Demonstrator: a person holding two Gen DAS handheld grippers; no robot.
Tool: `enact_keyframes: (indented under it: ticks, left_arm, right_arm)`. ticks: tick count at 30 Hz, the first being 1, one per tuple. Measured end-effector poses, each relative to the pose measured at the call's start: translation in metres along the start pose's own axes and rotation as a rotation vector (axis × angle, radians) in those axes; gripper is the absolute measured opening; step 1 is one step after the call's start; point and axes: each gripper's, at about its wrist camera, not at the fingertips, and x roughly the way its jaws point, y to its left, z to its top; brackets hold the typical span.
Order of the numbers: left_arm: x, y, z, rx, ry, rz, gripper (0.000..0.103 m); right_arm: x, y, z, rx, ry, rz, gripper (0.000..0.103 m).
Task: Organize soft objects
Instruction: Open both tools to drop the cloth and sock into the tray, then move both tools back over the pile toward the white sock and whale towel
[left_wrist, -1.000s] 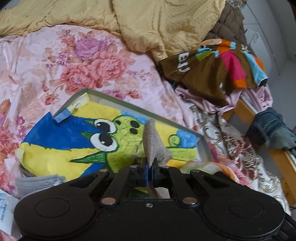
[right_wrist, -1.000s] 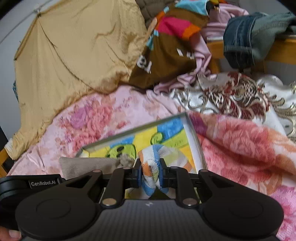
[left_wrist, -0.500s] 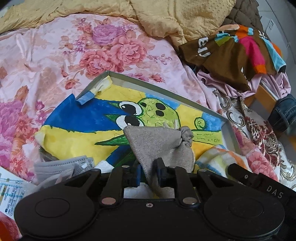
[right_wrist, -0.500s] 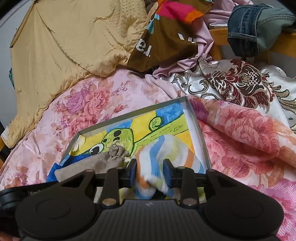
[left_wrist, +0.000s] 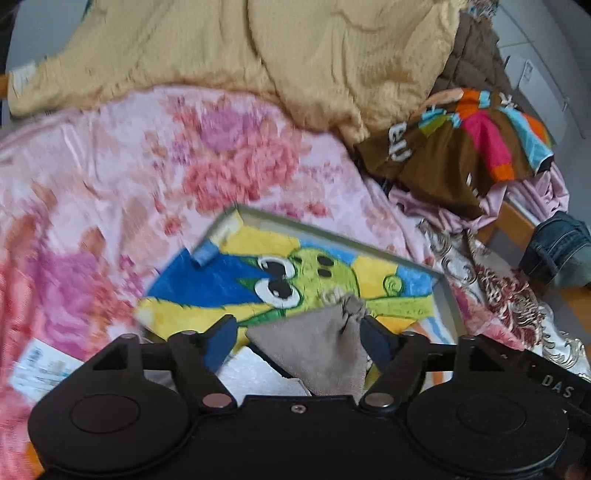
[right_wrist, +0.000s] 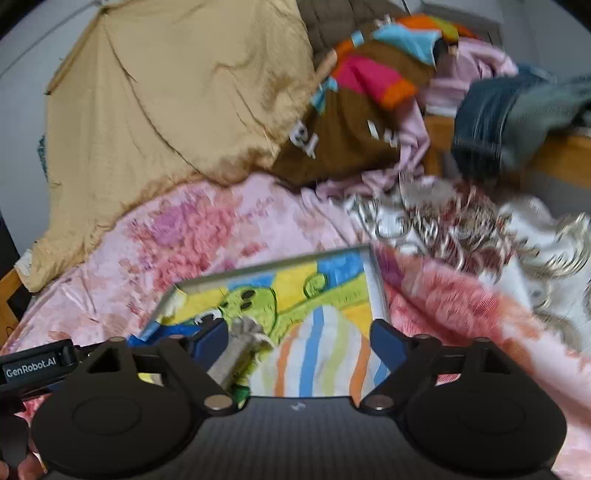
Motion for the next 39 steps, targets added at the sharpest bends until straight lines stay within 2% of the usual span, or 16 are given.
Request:
enact_keyframes:
  ticks: [3,6,11,18,27,32,39]
  left_arm:
    - [-0.027,-0.002,0.002,0.030,-0.045,0.001,0.087]
    - [-0.056,-0.005,0.000,0.066,-0.095,0.002,0.094]
    - [-0.102,-0.007,-0.011,0.105,-0.154,-0.020,0.098]
    - [-0.154,0.002,-0.033,0.126,-0.187,-0.046,0.101]
    - [-0.202,0.027,-0.065,0.136,-0.205,-0.029,0.102]
    - [-0.214,0.045,-0.090,0.114,-0.193,-0.033,0.102]
    - [-0.223,0.060,-0.119,0.136,-0.168,-0.038,0.102]
  right_arm:
    - [-0.024,0.007,0.001,-0.022,-0.035,0.009,0.102]
    - [-0.043,0.012,0.000,-0.047,-0.040,0.007,0.103]
    - [-0.075,0.021,-0.005,-0.074,-0.065,0.003,0.103]
    - [-0.127,0.041,-0.019,-0.120,-0.175,0.005,0.103]
    - [-0.182,0.044,-0.059,-0.114,-0.247,0.010,0.103]
    - [-0.201,0.045,-0.088,-0.136,-0.234,-0.007,0.103]
    - [-0.211,0.051,-0.119,-0.149,-0.151,-0.013,0.103]
